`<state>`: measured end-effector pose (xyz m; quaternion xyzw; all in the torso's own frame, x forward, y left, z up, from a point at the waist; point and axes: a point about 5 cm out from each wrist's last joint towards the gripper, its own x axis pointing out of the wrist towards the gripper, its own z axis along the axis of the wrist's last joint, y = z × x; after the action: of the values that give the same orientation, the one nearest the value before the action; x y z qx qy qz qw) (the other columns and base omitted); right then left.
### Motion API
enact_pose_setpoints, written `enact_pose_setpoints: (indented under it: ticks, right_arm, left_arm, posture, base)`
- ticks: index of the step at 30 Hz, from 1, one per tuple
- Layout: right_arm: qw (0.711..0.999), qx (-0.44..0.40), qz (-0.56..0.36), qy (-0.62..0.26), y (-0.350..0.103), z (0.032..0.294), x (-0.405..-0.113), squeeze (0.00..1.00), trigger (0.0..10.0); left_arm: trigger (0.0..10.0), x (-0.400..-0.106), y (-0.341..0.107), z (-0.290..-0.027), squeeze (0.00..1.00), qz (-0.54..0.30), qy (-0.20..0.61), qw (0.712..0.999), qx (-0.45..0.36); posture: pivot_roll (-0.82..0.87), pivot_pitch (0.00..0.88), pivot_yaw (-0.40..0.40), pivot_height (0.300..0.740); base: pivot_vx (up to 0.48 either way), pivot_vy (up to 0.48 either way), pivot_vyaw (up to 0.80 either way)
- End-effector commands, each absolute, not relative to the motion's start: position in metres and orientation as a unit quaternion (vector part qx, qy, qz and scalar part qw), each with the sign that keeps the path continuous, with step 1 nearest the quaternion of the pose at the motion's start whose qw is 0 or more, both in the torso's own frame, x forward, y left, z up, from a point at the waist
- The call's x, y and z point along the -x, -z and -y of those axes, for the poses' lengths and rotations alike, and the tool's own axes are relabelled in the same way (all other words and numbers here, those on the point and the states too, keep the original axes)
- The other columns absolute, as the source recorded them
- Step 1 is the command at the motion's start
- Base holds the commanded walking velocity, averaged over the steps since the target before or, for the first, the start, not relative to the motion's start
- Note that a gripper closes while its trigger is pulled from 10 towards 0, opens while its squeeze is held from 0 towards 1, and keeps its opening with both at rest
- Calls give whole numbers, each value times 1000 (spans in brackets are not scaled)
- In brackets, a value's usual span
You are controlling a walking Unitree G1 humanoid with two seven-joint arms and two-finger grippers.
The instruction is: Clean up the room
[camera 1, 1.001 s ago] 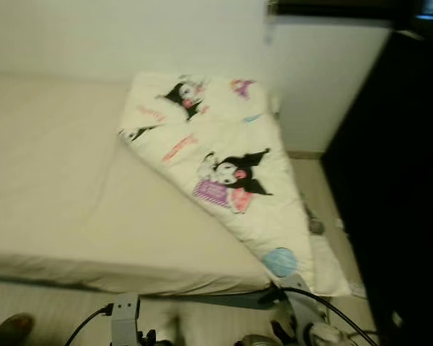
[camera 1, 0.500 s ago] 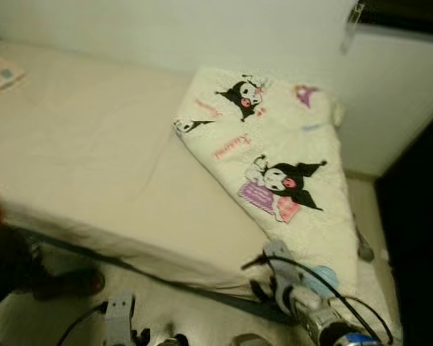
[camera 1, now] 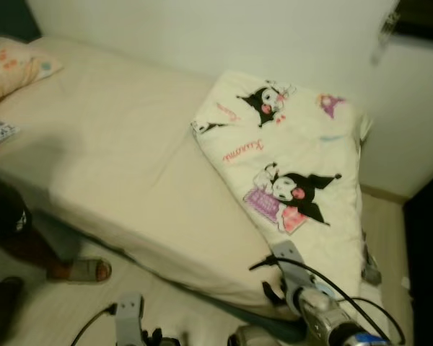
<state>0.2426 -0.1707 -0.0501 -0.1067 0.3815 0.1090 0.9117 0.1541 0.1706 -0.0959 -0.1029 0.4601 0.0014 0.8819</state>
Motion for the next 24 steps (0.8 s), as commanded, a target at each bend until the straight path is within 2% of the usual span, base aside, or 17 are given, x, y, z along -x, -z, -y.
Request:
enact_pose_setpoints:
  ticks: [1, 12, 18, 19, 24]
  right_arm:
    - [907, 103, -394, -109, 55, 169, -237, 0, 10000]
    - [916, 100, -380, -74, 47, 172, -249, 0, 10000]
    - [934, 80, -345, -31, 30, 181, -270, 0, 10000]
    - [946, 69, -316, 1, 13, 190, -287, 0, 10000]
    - [957, 58, -284, 13, -3, 196, -302, 0, 10000]
  left_arm:
    - [10000, -145, 99, -174, 0, -473, -10, 875, 104]
    - [10000, -145, 99, -174, 0, -474, -8, 875, 103]
    - [10000, -146, 99, -175, 0, -468, -10, 878, 106]
    - [10000, -149, 97, -179, 0, -462, -23, 879, 112]
    - [10000, -150, 97, -180, 0, -462, -27, 880, 108]
  posture:
    - [-161, 0, 20, 740]
    - [-159, 0, 22, 740]
    - [-162, 0, 26, 740]
    - [-163, 0, 26, 730]
    - [-165, 0, 27, 710]
  base:
    - [0, 0, 0]
    - [0, 0, 0]
    - [0, -391, 0]
    - [0, 0, 0]
    - [0, 0, 0]
